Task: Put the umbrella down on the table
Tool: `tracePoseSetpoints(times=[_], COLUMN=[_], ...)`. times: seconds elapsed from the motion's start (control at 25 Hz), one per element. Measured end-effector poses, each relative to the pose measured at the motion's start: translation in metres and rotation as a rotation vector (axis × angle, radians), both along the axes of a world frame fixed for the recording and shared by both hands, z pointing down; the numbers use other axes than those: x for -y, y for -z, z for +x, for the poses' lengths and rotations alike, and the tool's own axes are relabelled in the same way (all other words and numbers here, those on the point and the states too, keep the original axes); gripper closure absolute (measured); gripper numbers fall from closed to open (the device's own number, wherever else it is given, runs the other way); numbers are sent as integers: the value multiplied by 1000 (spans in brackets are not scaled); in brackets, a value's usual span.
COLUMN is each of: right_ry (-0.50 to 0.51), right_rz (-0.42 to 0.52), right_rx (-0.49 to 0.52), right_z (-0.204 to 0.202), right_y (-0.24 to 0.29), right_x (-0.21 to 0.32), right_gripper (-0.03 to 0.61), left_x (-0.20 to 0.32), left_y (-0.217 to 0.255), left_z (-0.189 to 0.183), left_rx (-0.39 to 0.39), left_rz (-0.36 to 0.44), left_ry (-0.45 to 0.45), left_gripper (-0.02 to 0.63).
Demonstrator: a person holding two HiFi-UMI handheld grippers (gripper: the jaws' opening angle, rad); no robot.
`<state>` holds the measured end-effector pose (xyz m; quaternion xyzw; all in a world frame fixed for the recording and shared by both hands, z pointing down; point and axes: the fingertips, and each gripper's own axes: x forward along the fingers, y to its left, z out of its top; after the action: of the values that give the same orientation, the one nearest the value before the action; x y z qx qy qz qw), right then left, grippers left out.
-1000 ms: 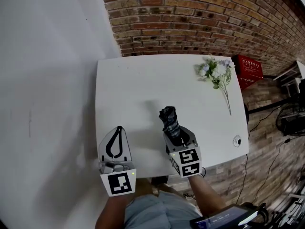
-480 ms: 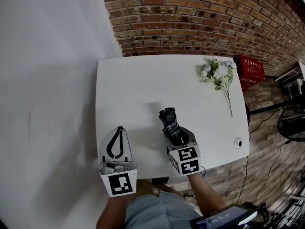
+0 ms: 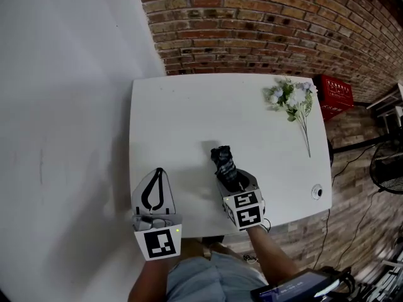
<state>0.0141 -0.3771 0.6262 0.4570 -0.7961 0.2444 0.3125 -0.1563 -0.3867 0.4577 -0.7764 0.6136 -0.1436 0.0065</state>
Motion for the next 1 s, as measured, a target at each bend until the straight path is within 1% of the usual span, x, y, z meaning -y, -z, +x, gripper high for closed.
tracePoseSetpoints(times=[0.16, 0.24, 0.36, 0.56, 0.64, 0.8, 0.88, 1.0], right_ry=[-3, -3, -11, -12, -11, -3, -4, -2], right_rz=[-25, -34, -19, 29, 66, 174, 237, 352], right_rx=[-5, -5, 4, 34, 54, 111, 144, 195], right_z=[1, 2, 3, 2, 0, -4, -3, -3], right_y=[-3, -4, 1, 23, 40, 88, 117, 167], right_x=[2, 3, 5, 9, 12, 16, 14, 8], right_gripper=[343, 318, 282, 281, 282, 293, 305, 340], left_x=[0, 0, -1, -5, -6, -14, -20, -31], left_y=[2, 3, 6, 16, 24, 51, 68, 96], left_z=[1, 1, 0, 1, 3, 8, 11, 15], left_rx=[-2, 0, 3, -4, -4, -9, -11, -13], left_rz=[3, 6, 10, 25, 44, 102, 131, 181], left_ry=[0, 1, 2, 9, 7, 3, 2, 4], left_gripper=[606, 606, 606, 606, 606, 606, 606, 606])
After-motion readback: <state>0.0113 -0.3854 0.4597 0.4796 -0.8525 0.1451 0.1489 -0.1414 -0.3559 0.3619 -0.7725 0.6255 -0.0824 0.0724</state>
